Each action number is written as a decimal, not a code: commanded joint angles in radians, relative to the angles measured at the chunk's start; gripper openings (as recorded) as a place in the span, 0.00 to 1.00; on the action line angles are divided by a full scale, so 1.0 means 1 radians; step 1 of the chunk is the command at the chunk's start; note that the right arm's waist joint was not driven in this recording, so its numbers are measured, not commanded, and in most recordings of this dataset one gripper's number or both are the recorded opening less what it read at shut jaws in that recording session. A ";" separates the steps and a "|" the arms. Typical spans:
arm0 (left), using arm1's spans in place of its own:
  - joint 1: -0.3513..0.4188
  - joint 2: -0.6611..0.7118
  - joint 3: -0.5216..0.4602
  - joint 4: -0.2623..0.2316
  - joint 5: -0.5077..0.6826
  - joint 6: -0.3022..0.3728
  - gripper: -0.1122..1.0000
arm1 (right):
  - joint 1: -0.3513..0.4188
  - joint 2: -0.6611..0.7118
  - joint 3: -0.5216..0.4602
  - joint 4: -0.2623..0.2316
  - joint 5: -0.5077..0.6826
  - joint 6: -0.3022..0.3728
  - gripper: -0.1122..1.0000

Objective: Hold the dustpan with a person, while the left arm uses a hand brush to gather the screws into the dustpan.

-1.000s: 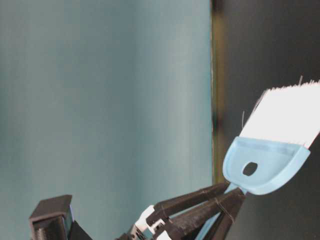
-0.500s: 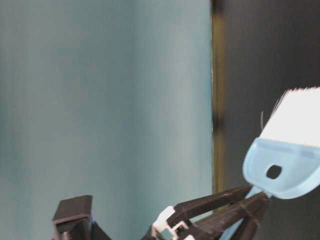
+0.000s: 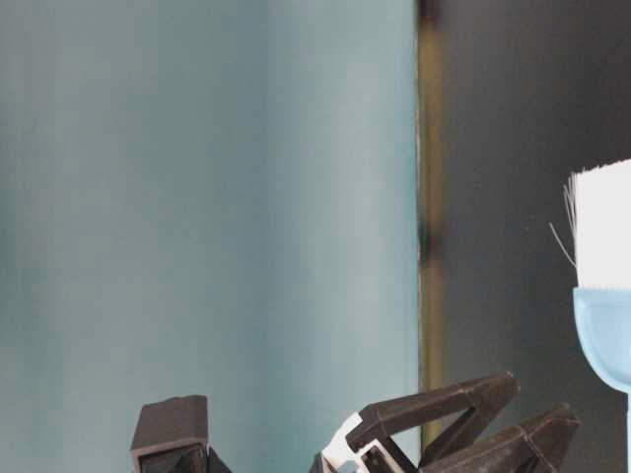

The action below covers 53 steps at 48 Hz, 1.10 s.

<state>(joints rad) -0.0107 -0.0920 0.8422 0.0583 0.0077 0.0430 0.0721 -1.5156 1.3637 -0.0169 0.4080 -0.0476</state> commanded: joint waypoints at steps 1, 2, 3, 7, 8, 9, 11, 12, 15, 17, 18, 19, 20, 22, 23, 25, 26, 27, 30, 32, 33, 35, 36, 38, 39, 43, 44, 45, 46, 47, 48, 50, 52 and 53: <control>-0.005 -0.009 -0.006 0.002 -0.008 -0.002 0.76 | 0.000 0.005 -0.006 -0.003 -0.005 -0.008 0.10; -0.005 -0.009 -0.006 0.002 -0.008 -0.002 0.76 | 0.000 0.005 -0.006 -0.002 -0.005 -0.008 0.10; -0.005 -0.009 -0.005 0.002 -0.009 -0.002 0.76 | -0.002 0.005 -0.006 -0.002 -0.005 -0.008 0.10; -0.003 -0.014 -0.003 0.002 -0.008 -0.002 0.76 | 0.000 0.005 -0.006 -0.002 -0.005 -0.008 0.10; -0.005 -0.015 -0.003 0.002 -0.008 -0.002 0.76 | 0.000 0.005 -0.006 -0.002 -0.005 -0.008 0.10; -0.005 -0.017 -0.002 0.002 -0.008 -0.002 0.76 | -0.002 0.006 -0.006 -0.003 -0.005 -0.008 0.10; -0.005 -0.023 0.002 0.002 -0.008 -0.002 0.76 | 0.000 0.005 -0.006 -0.003 -0.005 -0.008 0.10; -0.006 -0.029 0.006 0.002 -0.005 -0.002 0.76 | 0.000 0.005 -0.008 -0.002 -0.005 -0.008 0.10; -0.009 -0.046 0.020 0.002 -0.003 -0.002 0.76 | 0.000 0.006 -0.006 -0.002 -0.005 -0.008 0.10; -0.011 -0.063 0.034 0.000 -0.003 -0.002 0.76 | -0.002 0.005 -0.006 -0.002 -0.005 -0.008 0.10; -0.011 -0.072 0.040 0.002 -0.003 -0.002 0.76 | -0.002 0.005 -0.006 -0.003 -0.005 -0.008 0.10; -0.011 -0.081 0.046 0.002 -0.005 -0.002 0.76 | 0.000 0.005 -0.006 -0.002 -0.005 -0.008 0.10; -0.009 -0.091 0.054 0.002 -0.006 -0.002 0.76 | 0.000 0.005 -0.006 -0.002 -0.005 -0.008 0.10; -0.009 -0.110 0.064 0.002 -0.008 -0.002 0.76 | 0.000 0.005 -0.006 -0.002 -0.005 -0.008 0.10; -0.009 -0.120 0.071 0.002 -0.009 -0.002 0.76 | 0.000 0.006 -0.008 -0.002 -0.005 -0.008 0.10; -0.009 -0.141 0.080 0.002 -0.012 -0.002 0.76 | 0.000 0.005 -0.006 -0.002 -0.005 -0.008 0.10; -0.009 -0.155 0.084 0.002 -0.015 -0.002 0.77 | 0.000 0.005 -0.006 -0.002 -0.005 -0.008 0.10; -0.009 -0.164 0.087 0.002 -0.017 -0.002 0.76 | 0.000 0.005 -0.006 -0.002 -0.005 -0.008 0.10; -0.009 -0.187 0.097 0.002 -0.026 -0.002 0.77 | 0.000 0.005 -0.006 -0.002 -0.005 -0.008 0.10; -0.009 -0.195 0.104 0.002 -0.034 -0.002 0.76 | 0.000 0.005 -0.006 -0.003 -0.005 -0.008 0.10; -0.009 -0.198 0.106 0.002 -0.038 -0.002 0.76 | 0.000 0.005 -0.006 -0.002 -0.005 -0.008 0.10; -0.009 -0.202 0.110 0.000 -0.046 -0.002 0.76 | 0.000 0.005 -0.006 -0.002 -0.005 -0.008 0.10; -0.009 -0.204 0.114 0.002 -0.049 -0.002 0.76 | -0.002 0.005 -0.006 -0.002 -0.005 -0.008 0.10; -0.009 -0.206 0.117 0.002 -0.051 -0.002 0.76 | -0.002 0.005 -0.006 -0.002 -0.005 -0.008 0.10; -0.009 -0.207 0.117 0.002 -0.051 -0.002 0.76 | -0.002 0.005 -0.006 -0.002 -0.005 -0.008 0.10; -0.009 -0.206 0.115 0.002 -0.051 -0.002 0.76 | 0.000 0.005 -0.006 -0.003 -0.005 -0.008 0.10; -0.009 -0.206 0.115 0.002 -0.052 -0.002 0.76 | 0.000 0.005 -0.006 -0.002 -0.005 -0.008 0.10; -0.009 -0.206 0.115 0.002 -0.051 -0.002 0.76 | -0.002 0.005 -0.006 -0.003 -0.005 -0.008 0.10; -0.009 -0.206 0.115 0.002 -0.054 -0.002 0.76 | 0.000 0.005 -0.006 -0.003 -0.005 -0.008 0.10; -0.011 -0.206 0.115 0.002 -0.054 -0.003 0.76 | 0.000 0.005 -0.006 -0.002 -0.005 -0.008 0.10; -0.011 -0.206 0.115 0.002 -0.058 -0.003 0.76 | 0.000 0.005 -0.006 -0.002 -0.006 -0.008 0.10; -0.011 -0.209 0.118 0.002 -0.069 -0.003 0.76 | 0.000 0.005 -0.006 -0.002 -0.005 -0.008 0.10; -0.014 -0.209 0.120 0.002 -0.080 -0.003 0.76 | 0.000 0.005 -0.006 -0.002 -0.005 -0.008 0.10; -0.015 -0.209 0.121 0.002 -0.084 -0.003 0.76 | 0.000 0.005 -0.006 -0.003 -0.005 -0.008 0.10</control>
